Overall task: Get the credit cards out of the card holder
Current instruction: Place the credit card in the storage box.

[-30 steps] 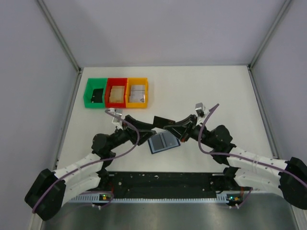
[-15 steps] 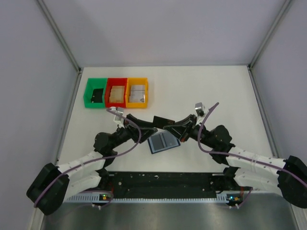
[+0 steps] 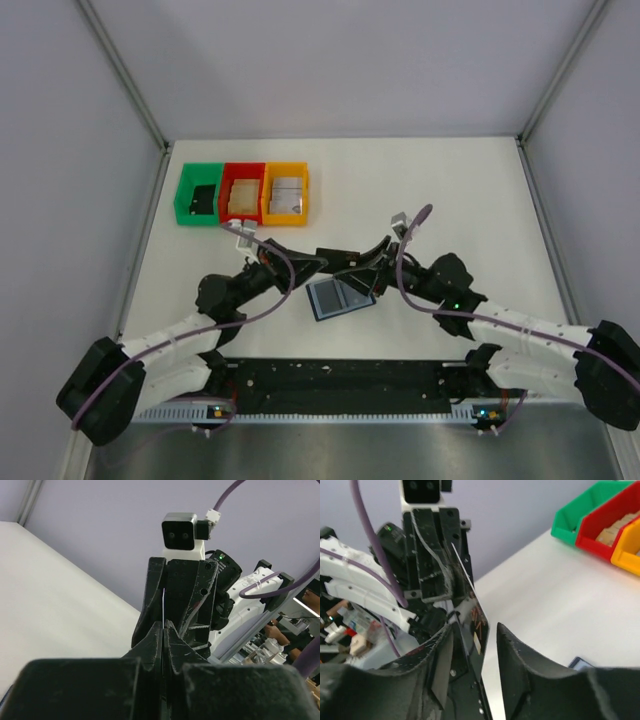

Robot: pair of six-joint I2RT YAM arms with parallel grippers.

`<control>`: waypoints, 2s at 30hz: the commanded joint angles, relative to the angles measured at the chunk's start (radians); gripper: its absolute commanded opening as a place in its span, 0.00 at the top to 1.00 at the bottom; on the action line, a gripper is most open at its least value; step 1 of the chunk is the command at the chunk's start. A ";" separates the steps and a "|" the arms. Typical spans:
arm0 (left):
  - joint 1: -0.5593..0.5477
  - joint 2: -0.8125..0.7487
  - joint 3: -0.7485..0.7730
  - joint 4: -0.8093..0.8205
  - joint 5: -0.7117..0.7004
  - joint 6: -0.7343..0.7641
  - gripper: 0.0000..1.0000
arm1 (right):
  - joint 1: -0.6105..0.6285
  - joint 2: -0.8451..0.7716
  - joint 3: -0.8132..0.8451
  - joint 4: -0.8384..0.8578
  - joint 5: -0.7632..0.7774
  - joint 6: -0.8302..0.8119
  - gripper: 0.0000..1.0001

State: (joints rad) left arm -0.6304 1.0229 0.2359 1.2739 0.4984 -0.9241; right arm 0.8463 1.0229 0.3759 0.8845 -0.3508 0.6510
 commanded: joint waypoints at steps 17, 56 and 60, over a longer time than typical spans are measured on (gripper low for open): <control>0.031 -0.136 0.560 -1.571 0.339 0.916 1.00 | -0.072 -0.104 0.415 -1.022 -0.249 -0.557 0.32; 0.021 -0.090 0.740 -1.747 0.145 1.047 0.61 | -0.067 0.161 0.493 -0.744 -0.528 -0.492 1.00; 0.072 -0.274 0.591 -1.482 0.028 0.879 0.43 | -0.095 0.102 0.374 -0.489 -0.436 -0.355 1.00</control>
State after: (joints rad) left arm -0.5972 0.9146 0.9321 -0.4969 0.6899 0.1364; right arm 0.7780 1.2018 0.8349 0.0868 -0.8749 0.1596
